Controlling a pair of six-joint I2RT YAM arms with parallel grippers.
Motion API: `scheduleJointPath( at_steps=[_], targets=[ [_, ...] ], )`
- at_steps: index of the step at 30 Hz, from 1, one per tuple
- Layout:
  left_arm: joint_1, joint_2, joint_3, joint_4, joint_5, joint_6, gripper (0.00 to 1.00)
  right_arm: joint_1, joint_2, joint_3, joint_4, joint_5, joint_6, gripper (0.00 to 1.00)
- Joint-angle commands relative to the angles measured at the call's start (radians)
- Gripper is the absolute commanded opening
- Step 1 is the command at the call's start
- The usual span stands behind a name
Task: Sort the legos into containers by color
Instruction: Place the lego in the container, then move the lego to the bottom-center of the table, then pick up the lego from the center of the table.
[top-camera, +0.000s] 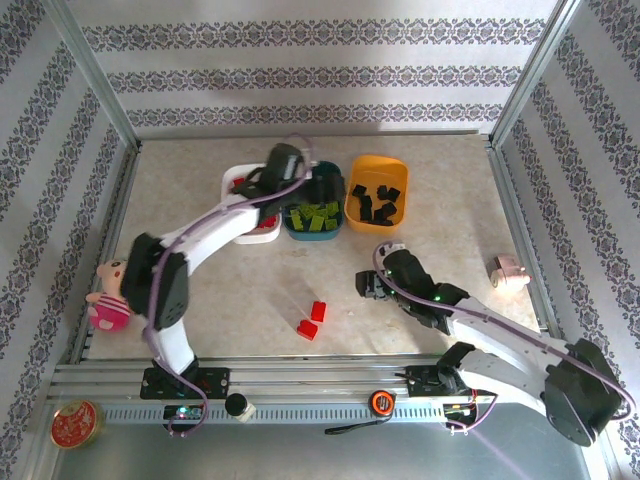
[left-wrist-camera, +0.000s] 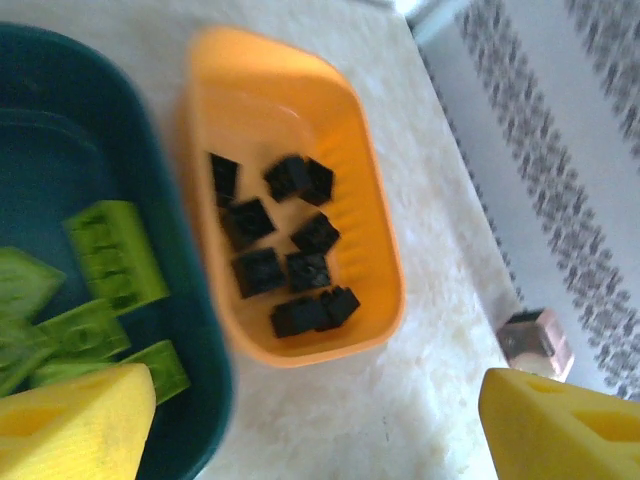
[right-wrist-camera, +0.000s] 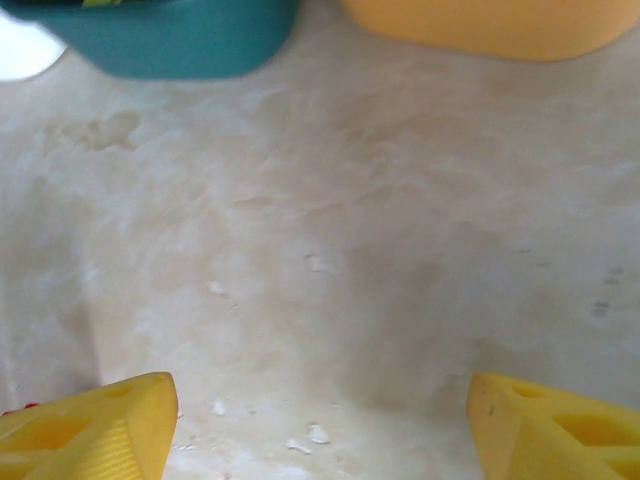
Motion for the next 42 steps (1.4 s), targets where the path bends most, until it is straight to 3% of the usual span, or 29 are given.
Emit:
scheduleJointPath(
  at_steps=[1, 6, 12, 16, 24, 32, 37, 42],
  targets=[
    [0.038, -0.178, -0.2, 0.162, -0.002, -0.058, 0.87, 0.053, 0.088, 0.033, 0.085, -0.091, -0.002, 0.77],
    [0.036, -0.478, -0.495, 0.134, -0.047, -0.041, 0.94, 0.16, 0.246, 0.124, 0.126, -0.142, -0.017, 0.77],
    [0.034, -0.773, -0.684, -0.032, -0.1, 0.005, 1.0, 0.235, 0.402, 0.206, 0.157, -0.18, -0.048, 0.75],
    [0.035, -0.885, -0.764, -0.094, -0.102, -0.013, 1.0, 0.266, 0.458, 0.24, 0.115, -0.194, -0.069, 0.72],
    [0.035, -0.939, -0.842, -0.118, -0.11, -0.031, 1.0, 0.304, 0.509, 0.273, -0.037, -0.102, -0.065, 0.72],
    [0.033, -0.888, -0.843, -0.09, -0.096, -0.041, 1.0, 0.296, 0.427, 0.246, -0.159, 0.045, -0.007, 0.65],
    [0.034, -0.885, -0.848, -0.077, -0.094, -0.048, 1.0, 0.31, 0.361, 0.243, -0.099, 0.013, -0.034, 0.76],
    [0.034, -0.884, -0.845, -0.085, -0.089, -0.048, 1.0, 0.311, 0.464, 0.298, -0.104, -0.039, -0.045, 0.82]
  ],
)
